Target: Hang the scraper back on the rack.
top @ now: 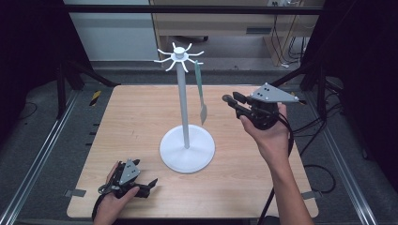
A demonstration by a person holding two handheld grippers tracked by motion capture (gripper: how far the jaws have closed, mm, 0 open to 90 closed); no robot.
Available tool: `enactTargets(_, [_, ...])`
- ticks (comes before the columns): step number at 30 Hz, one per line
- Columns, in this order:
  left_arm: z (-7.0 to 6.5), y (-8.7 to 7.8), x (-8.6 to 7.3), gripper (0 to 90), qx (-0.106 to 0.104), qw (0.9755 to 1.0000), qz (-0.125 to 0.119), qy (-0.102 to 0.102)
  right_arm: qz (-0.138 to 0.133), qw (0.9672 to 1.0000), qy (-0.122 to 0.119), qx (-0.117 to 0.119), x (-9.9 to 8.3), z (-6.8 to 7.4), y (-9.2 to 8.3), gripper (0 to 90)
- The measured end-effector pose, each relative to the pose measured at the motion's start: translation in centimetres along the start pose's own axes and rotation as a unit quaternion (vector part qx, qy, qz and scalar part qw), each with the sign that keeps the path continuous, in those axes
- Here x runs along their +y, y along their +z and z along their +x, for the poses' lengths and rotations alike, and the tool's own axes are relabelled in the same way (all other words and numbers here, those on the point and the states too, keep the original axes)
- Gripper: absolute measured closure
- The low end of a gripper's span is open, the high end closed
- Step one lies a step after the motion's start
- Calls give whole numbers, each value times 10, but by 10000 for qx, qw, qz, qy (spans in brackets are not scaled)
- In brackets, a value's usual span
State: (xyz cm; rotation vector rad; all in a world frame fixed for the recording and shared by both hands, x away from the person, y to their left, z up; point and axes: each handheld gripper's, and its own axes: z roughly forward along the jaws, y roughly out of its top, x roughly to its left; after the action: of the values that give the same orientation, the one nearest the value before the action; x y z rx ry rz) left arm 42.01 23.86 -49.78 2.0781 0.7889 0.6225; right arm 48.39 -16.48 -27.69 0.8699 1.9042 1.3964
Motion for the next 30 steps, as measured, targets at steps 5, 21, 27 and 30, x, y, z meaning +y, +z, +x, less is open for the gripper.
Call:
enactTargets(5, [1, -1, 0, 26, -2, 10000, -9, -23, 220, 9995, 127, -208, -27, -6, 2, 648])
enactTargets(21, [18, -8, -4, 25, 191, 9995, -56, -242, 813, 9918, 410, -892, -102, -8, 15, 217])
enactTargets(27, [27, -11, -7, 25, 290, 9988, -97, -372, 1218, 9845, 707, -1049, -148, -9, 27, 118])
enactTargets(30, [32, -13, -9, 25, 342, 9984, -120, -434, 1335, 9803, 778, -1232, -165, -8, 30, 90])
